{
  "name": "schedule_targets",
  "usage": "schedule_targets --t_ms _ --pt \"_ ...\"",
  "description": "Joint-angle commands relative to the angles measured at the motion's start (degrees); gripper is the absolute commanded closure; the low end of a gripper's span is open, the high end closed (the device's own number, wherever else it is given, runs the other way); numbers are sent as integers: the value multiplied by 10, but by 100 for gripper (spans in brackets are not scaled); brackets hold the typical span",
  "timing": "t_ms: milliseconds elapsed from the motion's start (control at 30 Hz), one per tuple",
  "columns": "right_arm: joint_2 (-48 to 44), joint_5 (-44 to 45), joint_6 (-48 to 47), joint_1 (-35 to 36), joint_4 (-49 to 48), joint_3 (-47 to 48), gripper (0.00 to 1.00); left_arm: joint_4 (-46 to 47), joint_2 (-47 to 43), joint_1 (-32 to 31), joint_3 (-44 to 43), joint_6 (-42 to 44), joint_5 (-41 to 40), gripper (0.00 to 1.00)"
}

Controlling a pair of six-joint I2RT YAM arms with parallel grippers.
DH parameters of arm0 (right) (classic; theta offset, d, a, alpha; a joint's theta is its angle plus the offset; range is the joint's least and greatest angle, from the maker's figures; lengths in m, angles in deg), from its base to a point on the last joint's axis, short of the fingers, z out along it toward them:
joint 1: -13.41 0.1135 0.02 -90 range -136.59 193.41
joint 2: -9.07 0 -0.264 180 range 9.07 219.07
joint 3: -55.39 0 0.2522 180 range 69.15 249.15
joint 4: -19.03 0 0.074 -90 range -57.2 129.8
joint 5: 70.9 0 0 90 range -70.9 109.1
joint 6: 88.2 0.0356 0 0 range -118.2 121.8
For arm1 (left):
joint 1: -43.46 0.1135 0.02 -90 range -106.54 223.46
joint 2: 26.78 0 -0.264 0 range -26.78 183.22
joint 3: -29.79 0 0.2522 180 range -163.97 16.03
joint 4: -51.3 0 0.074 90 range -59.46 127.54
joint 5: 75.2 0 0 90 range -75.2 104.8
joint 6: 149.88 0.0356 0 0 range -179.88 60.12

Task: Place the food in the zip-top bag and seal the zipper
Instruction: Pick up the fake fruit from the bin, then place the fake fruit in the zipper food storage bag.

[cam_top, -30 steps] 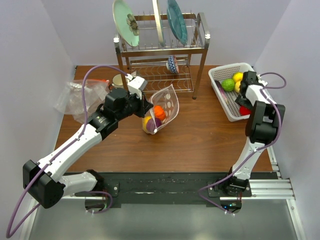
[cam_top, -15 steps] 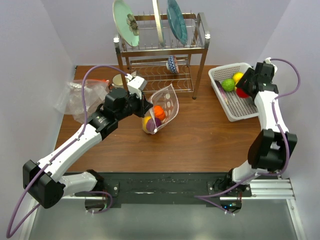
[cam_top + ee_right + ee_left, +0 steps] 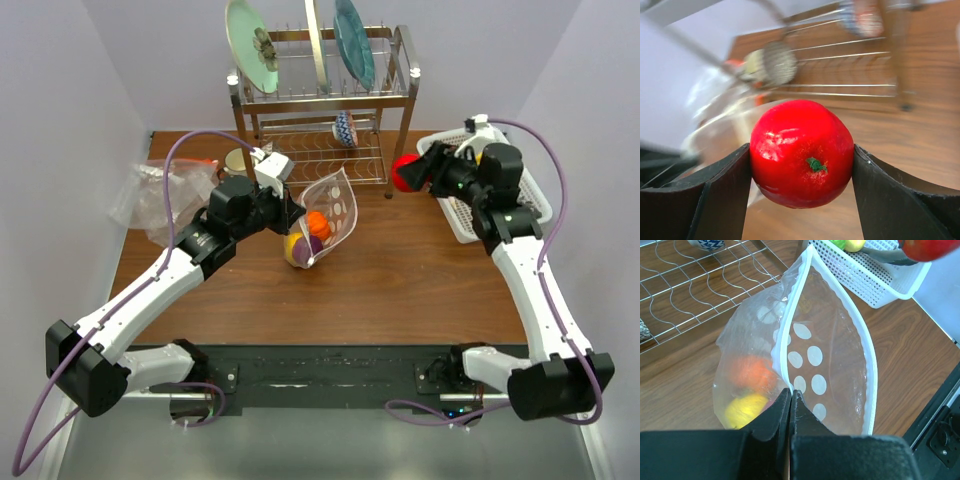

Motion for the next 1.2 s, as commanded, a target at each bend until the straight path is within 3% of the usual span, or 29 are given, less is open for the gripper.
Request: schedule_targets --t_ms 0,167,500,900,1000,1033,1100,1167 --pt "-19 -77 33 60 -75 -14 51 27 -3 4 1 2 -1 100" --pt "-1 -128 47 116 -124 -11 51 24 -4 4 0 3 -1 100" --pt "62 -92 13 229 -136 16 52 21 -12 4 -2 5 -9 100" --pt "119 -35 -22 256 -105 53 50 21 -16 4 -2 6 -10 100" --pt "129 -16 -29 259 -89 68 34 21 -15 4 -2 6 -9 100" --pt "129 -13 -33 260 -86 70 13 22 -15 4 -2 6 -9 100" --pt "127 -8 -37 261 -84 74 4 20 -17 4 -2 6 -9 100" --pt "122 -5 -39 261 -82 76 3 21 -16 4 -2 6 -10 100"
